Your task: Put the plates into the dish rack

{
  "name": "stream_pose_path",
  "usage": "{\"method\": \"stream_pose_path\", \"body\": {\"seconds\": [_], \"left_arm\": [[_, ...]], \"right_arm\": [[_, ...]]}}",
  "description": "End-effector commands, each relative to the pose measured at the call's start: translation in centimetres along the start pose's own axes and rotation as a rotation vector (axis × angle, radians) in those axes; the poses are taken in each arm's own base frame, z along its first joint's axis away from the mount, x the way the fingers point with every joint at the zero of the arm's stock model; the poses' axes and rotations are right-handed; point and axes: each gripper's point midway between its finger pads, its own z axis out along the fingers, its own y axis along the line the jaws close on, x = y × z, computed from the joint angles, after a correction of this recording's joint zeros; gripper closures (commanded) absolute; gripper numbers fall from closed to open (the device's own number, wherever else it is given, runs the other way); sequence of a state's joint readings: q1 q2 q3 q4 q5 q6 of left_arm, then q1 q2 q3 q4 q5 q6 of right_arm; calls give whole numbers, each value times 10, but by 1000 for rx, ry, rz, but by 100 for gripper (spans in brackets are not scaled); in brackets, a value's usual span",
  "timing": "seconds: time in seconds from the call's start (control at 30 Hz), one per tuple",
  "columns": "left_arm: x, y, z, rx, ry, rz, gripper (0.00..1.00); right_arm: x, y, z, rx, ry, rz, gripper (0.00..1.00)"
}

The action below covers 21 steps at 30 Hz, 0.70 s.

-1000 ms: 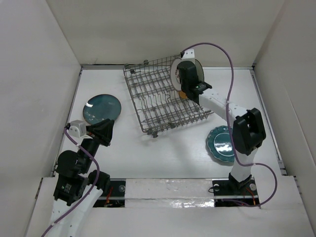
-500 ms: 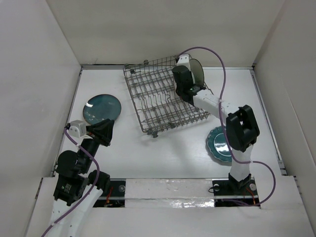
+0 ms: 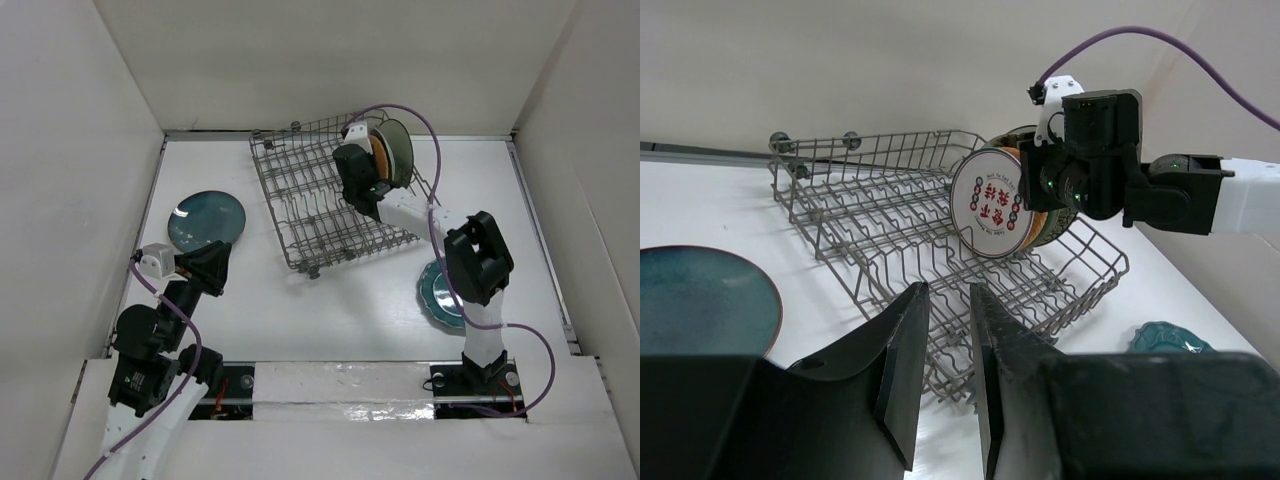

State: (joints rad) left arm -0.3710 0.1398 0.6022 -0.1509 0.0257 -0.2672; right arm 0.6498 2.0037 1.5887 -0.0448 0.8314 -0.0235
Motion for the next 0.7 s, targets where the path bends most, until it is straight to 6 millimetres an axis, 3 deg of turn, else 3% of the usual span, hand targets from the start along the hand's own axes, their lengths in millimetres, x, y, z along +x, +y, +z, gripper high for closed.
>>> {"method": "stream_pose_path", "body": {"seconds": [0.0, 0.1, 0.2, 0.3, 0.4, 0.43, 0.47, 0.5, 0.53, 0.57, 0.6, 0.63, 0.67], "left_arm": [[-14, -6, -2, 23, -52, 0, 80], [-15, -6, -2, 24, -53, -1, 80], [-16, -7, -3, 27, -57, -1, 80], [-16, -7, -3, 27, -59, -1, 80], [-17, -7, -5, 31, -64, 0, 80], [-17, -8, -5, 34, -64, 0, 80], [-18, -9, -6, 39, -68, 0, 80], [-19, -9, -6, 42, -73, -1, 80], [-20, -11, -7, 51, -76, 1, 80], [-21, -12, -8, 54, -80, -1, 80], [-22, -12, -9, 58, -85, 1, 80], [-22, -14, -10, 66, -87, 0, 80], [-23, -15, -11, 70, -93, 0, 79]], "right_arm": [[-23, 0, -7, 15, -58, 72, 63], [-31, -4, -13, 3, -70, 91, 48], [-40, -10, -26, -36, -72, 136, 41], [-54, -21, -44, -78, -94, 194, 38], [-58, -45, -68, -118, -119, 301, 39], [-53, -55, -71, -133, -114, 361, 45], [-27, -61, -72, -135, -87, 378, 56], [-36, -86, -88, -140, -122, 462, 87], [-28, -96, -93, -148, -111, 557, 100], [-16, -113, -91, -153, -96, 602, 100], [10, -129, -103, -149, -74, 636, 100], [22, -132, -109, -176, -53, 702, 100], [36, -149, -109, -149, -41, 740, 100]]}}
